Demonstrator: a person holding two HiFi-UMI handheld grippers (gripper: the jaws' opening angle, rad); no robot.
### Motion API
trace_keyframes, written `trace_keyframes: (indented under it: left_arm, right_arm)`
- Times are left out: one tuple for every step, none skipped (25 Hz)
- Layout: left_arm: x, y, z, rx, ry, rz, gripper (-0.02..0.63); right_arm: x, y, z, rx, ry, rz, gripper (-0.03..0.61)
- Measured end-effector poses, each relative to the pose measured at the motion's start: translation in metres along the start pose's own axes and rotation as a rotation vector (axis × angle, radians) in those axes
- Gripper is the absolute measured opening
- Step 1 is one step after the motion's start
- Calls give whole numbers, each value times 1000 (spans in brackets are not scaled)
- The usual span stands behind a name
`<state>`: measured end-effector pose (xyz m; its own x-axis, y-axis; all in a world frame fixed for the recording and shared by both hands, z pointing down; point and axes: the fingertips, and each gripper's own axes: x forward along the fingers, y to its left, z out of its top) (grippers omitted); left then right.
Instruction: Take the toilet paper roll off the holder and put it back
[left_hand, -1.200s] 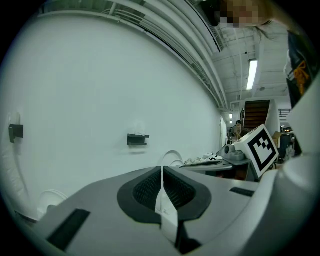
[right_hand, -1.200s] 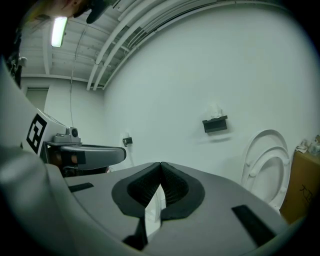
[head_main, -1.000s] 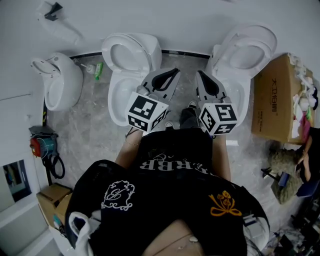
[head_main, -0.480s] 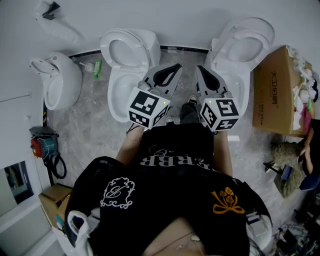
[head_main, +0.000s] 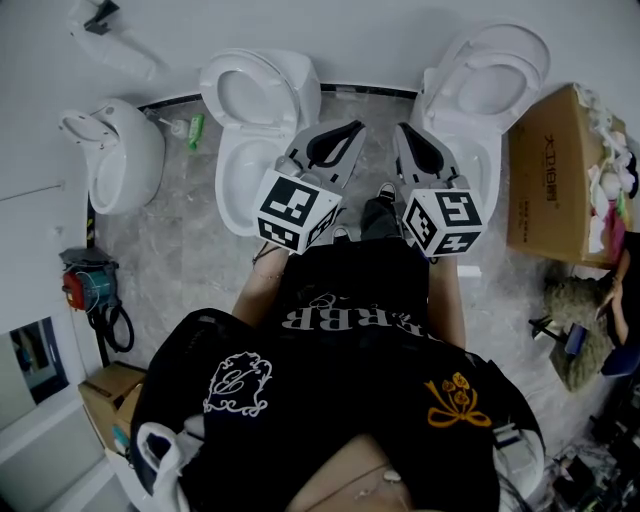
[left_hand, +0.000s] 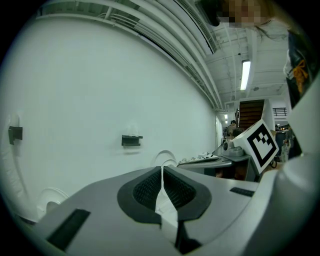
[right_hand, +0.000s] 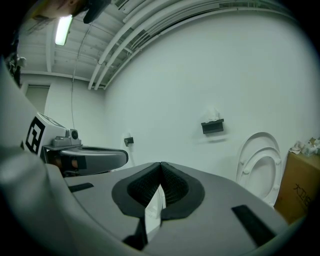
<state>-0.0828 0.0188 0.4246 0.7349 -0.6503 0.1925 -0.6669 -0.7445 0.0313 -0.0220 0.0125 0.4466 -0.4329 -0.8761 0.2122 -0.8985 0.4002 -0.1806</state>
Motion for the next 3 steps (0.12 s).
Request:
trace_keyframes:
  left_arm:
    - [0,-1,0,1,0,0,26]
    - [0,-2,-1,2,0,0,26]
    - [0,-4,-1,4,-1,0,26]
  right_arm:
    - [-1,0,0,1,-1,-1,14]
    - [-3,-1,-1,2,-2,-2,14]
    - [-4,-1,-1,4,-3,-3,13]
